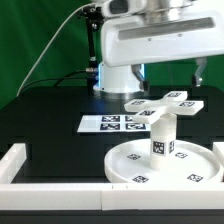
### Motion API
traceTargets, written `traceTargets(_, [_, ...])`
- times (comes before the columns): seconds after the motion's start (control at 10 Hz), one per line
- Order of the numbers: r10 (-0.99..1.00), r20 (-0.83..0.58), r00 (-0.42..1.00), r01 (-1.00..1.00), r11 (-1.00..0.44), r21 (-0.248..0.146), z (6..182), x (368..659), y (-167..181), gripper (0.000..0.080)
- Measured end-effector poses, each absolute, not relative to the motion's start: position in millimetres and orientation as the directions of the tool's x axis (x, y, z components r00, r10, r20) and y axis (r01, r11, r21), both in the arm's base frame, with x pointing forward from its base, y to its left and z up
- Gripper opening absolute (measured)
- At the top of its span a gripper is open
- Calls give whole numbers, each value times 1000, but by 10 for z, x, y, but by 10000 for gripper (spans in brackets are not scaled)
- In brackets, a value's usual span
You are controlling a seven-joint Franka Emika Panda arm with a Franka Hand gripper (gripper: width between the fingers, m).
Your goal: Assemble round table
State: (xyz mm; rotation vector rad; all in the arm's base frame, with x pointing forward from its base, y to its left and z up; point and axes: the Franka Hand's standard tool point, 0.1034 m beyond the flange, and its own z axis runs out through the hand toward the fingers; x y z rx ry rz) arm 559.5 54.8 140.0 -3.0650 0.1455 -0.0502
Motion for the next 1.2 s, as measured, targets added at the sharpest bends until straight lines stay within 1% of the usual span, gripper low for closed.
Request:
traceTargets(0.1, [-56, 54, 997, -51, -995, -86, 1371, 5603, 559, 649])
traceTargets(0.4, [-30, 55, 998, -25, -996, -84, 1356, 5593, 529, 649])
traceTargets(0.5, [28, 68, 997, 34, -996, -80, 1328, 5609, 470, 649])
traceTargets(0.7, [16, 59, 998, 21, -996, -91, 1203, 5611, 307, 649])
traceTargets(1.0, [18, 39, 999, 22, -995, -92, 1078, 5580, 330, 649])
traceTargets(1.2, [26, 37, 999, 30, -995, -95, 1066, 5570, 395, 649])
